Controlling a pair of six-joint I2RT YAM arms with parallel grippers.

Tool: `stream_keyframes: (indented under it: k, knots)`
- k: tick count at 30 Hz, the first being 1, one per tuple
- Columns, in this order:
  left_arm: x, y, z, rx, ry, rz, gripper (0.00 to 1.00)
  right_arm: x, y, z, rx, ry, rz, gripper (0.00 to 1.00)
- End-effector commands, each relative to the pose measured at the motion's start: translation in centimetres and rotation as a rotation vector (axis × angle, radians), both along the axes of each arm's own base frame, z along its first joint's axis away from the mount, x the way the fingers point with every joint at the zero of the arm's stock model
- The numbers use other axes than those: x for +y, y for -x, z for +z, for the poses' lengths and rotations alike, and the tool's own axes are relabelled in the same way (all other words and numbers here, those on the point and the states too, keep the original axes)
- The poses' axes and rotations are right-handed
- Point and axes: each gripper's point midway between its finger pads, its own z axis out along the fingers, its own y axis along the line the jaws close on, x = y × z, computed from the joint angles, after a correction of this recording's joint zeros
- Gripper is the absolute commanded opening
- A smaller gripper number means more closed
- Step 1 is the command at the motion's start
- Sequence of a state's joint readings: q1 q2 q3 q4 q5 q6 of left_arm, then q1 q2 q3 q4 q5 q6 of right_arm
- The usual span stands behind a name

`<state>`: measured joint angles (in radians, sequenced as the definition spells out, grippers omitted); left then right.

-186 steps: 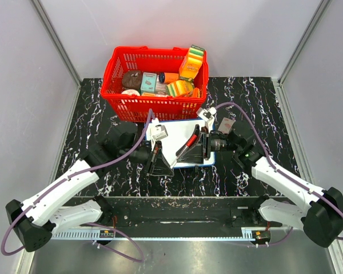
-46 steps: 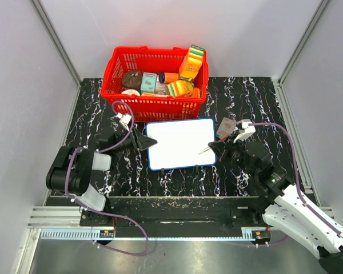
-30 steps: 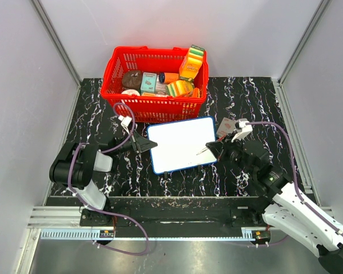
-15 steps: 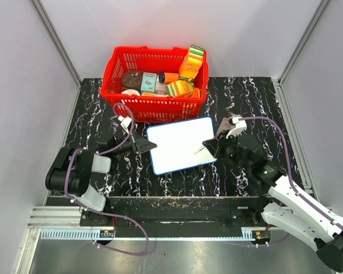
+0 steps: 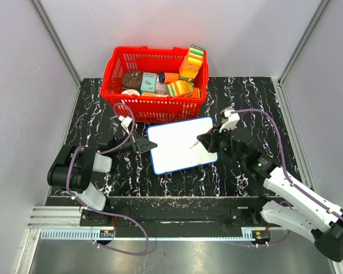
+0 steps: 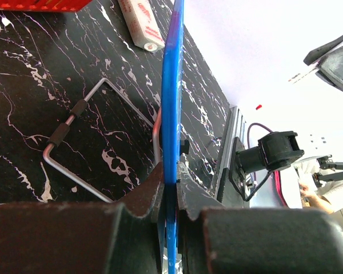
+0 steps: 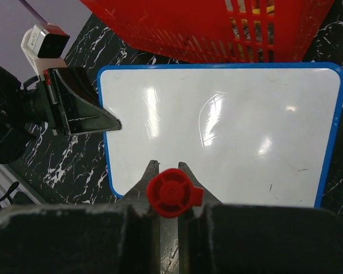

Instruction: Write a sentence on the whiteboard

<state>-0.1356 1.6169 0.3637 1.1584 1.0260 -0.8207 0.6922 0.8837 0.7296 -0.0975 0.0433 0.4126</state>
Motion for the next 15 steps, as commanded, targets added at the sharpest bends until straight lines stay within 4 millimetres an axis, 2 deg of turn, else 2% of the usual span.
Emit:
stream_keyframes:
  k: [1, 5, 6, 15]
  knots:
    - [0.0, -0.1, 0.5, -0.087, -0.014, -0.003, 0.0, 1.7, -1.0, 3.1, -0.1, -0.013, -0.007, 0.0]
    - [0.2, -0.7, 0.0, -0.092, -0.055, 0.021, 0.0, 3.2, -1.4, 4.2, -0.146, -0.011, -0.008, 0.0]
    - [0.4, -0.8, -0.8, -0.05, -0.076, 0.038, 0.0, 3.5, -1.5, 4.7, -0.164, -0.022, -0.008, 0.0]
    - [0.9, -1.2, -0.9, -0.086, -0.154, 0.072, 0.0, 5.4, -2.5, 6.0, -0.274, -0.111, -0.021, 0.0]
